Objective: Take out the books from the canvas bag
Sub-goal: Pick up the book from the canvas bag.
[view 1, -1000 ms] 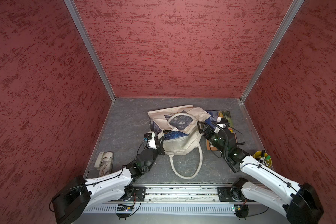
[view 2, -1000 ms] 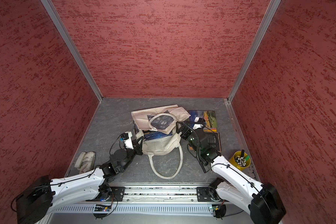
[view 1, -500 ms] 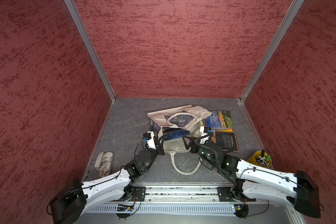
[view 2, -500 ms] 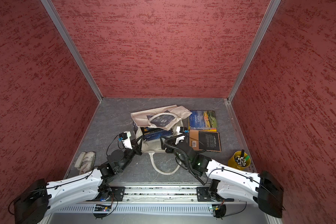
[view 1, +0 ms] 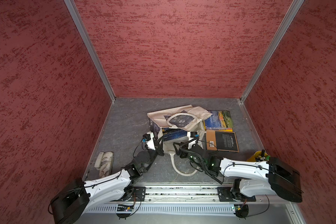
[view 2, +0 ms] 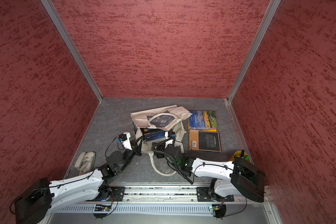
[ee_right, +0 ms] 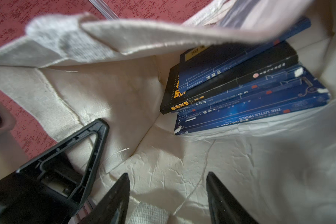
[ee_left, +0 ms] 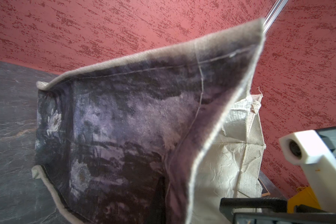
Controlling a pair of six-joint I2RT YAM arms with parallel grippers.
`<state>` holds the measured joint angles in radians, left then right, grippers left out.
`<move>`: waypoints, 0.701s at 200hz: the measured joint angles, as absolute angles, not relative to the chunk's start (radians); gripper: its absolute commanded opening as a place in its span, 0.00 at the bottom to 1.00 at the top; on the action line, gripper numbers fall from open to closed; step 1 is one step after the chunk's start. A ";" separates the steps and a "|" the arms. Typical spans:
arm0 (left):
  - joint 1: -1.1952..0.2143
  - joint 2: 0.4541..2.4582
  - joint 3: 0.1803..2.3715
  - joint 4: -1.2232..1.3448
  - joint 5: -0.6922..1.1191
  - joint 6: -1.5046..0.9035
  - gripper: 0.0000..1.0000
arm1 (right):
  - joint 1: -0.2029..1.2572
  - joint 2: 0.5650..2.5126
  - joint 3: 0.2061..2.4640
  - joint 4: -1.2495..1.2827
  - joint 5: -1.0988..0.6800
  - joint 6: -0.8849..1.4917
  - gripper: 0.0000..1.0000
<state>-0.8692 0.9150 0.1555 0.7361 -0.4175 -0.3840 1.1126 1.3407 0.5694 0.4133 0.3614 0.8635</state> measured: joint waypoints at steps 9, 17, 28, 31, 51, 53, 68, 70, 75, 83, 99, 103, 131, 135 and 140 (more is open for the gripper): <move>-0.867 0.915 0.148 0.747 -0.416 -0.384 0.00 | 1.114 1.357 0.557 0.435 0.361 0.879 0.53; -0.865 0.913 0.142 0.753 -0.416 -0.384 0.00 | 1.114 1.369 0.544 0.452 0.361 0.888 0.53; -0.860 0.909 0.136 0.758 -0.414 -0.384 0.00 | 1.115 1.387 0.529 0.472 0.363 0.905 0.52; -0.859 0.907 0.134 0.759 -0.413 -0.384 0.00 | 1.115 1.391 0.526 0.477 0.363 0.910 0.51; -0.851 0.902 0.128 0.761 -0.408 -0.385 0.00 | 1.115 1.430 0.524 0.506 0.364 0.925 0.46; -0.851 0.902 0.128 0.761 -0.408 -0.385 0.00 | 1.116 1.434 0.524 0.508 0.364 0.926 0.45; -0.850 0.902 0.126 0.764 -0.403 -0.385 0.00 | 1.116 1.469 0.533 0.529 0.366 0.939 0.43; -0.849 0.902 0.126 0.764 -0.402 -0.385 0.00 | 1.116 1.473 0.534 0.533 0.366 0.940 0.43; -0.848 0.902 0.125 0.764 -0.400 -0.385 0.00 | 1.116 1.486 0.535 0.542 0.366 0.949 0.43; -0.846 0.901 0.123 0.764 -0.398 -0.385 0.00 | 1.116 1.504 0.535 0.561 0.366 0.963 0.42; -0.843 0.899 0.118 0.765 -0.397 -0.386 0.00 | 1.116 1.539 0.536 0.588 0.366 0.984 0.35; -0.842 0.899 0.117 0.765 -0.396 -0.386 0.00 | 1.116 1.544 0.537 0.588 0.366 0.991 0.34; -0.841 0.895 0.114 0.765 -0.393 -0.387 0.00 | 1.116 1.557 0.542 0.594 0.370 1.035 0.32; -0.841 0.892 0.113 0.764 -0.393 -0.387 0.00 | 1.116 1.555 0.540 0.599 0.373 1.044 0.32; -0.841 0.889 0.113 0.764 -0.393 -0.387 0.00 | 1.116 1.552 0.535 0.604 0.376 1.054 0.33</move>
